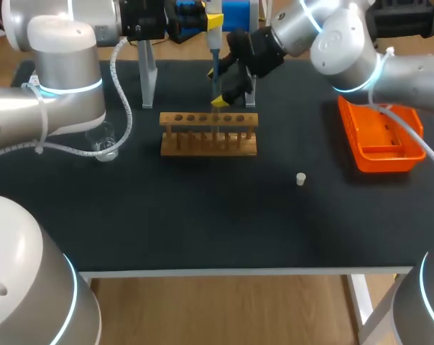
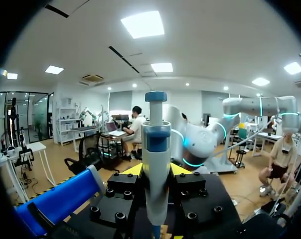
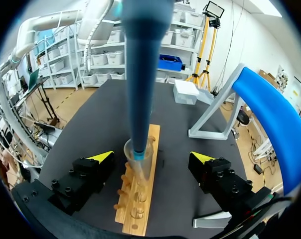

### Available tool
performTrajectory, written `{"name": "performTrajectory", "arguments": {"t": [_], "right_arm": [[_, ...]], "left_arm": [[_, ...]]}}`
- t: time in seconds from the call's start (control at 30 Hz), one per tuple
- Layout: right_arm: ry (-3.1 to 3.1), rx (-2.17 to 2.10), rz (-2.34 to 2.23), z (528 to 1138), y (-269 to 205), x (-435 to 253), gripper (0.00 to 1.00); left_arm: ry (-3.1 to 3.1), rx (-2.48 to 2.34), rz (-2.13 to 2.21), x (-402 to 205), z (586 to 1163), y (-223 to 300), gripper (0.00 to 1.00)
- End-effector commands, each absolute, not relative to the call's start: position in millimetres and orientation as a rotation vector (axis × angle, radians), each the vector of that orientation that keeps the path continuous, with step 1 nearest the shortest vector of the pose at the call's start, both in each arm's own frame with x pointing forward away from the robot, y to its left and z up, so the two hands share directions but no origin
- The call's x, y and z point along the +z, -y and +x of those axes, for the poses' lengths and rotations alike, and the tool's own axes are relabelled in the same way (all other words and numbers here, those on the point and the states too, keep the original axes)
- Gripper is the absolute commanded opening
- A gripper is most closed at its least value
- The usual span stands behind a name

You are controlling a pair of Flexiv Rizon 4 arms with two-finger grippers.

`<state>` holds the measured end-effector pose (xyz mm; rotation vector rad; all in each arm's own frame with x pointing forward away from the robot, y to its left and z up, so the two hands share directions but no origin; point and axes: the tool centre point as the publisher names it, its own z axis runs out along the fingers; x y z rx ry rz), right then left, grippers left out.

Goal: Invert the test tube, pick up the pipette, mount the tip to pipette, aspirate from beaker and dispense into the tube, eject the tip, return the pipette, and cap with the stopper.

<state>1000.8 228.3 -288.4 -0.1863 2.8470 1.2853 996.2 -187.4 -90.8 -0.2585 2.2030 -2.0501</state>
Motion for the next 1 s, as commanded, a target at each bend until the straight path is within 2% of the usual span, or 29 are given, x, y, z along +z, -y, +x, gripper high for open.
{"name": "performTrajectory", "arguments": {"t": [0.03,0.53,1.0], "right_arm": [[-2.848,1.279,-0.183,999.4,-224.9,-286.4,1.0],[-2.822,1.295,-0.131,990.6,-196.7,-273.3,1.0],[-2.746,1.268,-0.095,984.9,-158.0,-218.6,1.0]], "left_arm": [[-2.197,-2.05,-0.261,-91.1,995.6,188.1,0.0],[-2.197,-2.05,-0.261,-91.1,995.6,188.1,0.0],[-2.197,-2.05,-0.261,-91.1,995.6,188.1,0.0]]}}
